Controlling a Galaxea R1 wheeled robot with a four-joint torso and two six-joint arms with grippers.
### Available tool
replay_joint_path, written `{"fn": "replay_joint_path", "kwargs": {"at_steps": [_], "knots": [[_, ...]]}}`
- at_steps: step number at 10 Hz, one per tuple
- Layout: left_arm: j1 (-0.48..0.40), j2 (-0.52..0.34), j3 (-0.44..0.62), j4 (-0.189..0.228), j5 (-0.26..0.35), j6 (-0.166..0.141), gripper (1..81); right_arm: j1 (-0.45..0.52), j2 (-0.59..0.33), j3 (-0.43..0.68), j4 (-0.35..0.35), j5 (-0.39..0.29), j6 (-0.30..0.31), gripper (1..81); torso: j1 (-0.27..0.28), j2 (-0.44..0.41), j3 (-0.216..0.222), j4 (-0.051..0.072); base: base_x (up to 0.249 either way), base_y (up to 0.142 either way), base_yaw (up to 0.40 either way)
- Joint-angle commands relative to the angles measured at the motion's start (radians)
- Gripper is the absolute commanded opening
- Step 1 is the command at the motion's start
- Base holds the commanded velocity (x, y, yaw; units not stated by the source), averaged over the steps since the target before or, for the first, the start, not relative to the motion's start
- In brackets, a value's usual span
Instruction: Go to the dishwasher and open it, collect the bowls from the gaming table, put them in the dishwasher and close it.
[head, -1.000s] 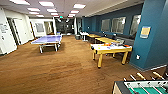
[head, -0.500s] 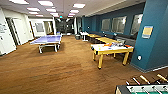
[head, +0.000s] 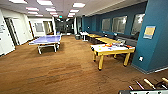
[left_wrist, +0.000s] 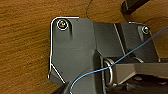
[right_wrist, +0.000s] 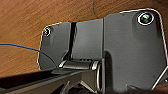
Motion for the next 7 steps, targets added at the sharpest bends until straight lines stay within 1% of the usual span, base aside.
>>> {"fn": "replay_joint_path", "kwargs": {"at_steps": [1,7], "knots": [[-0.043,-0.008,-0.003,0.002,0.043,0.002,81.1,0.047,0.006,0.008,-0.002,-0.041,-0.003,81.1,0.000,0.000,0.000,0.000,0.136,0.000,0.000],[-0.041,-0.008,-0.003,0.002,0.043,0.002,81.1,0.047,0.006,0.009,-0.002,-0.041,-0.003,81.1,0.000,0.000,0.000,0.000,0.132,0.000,0.000]]}}
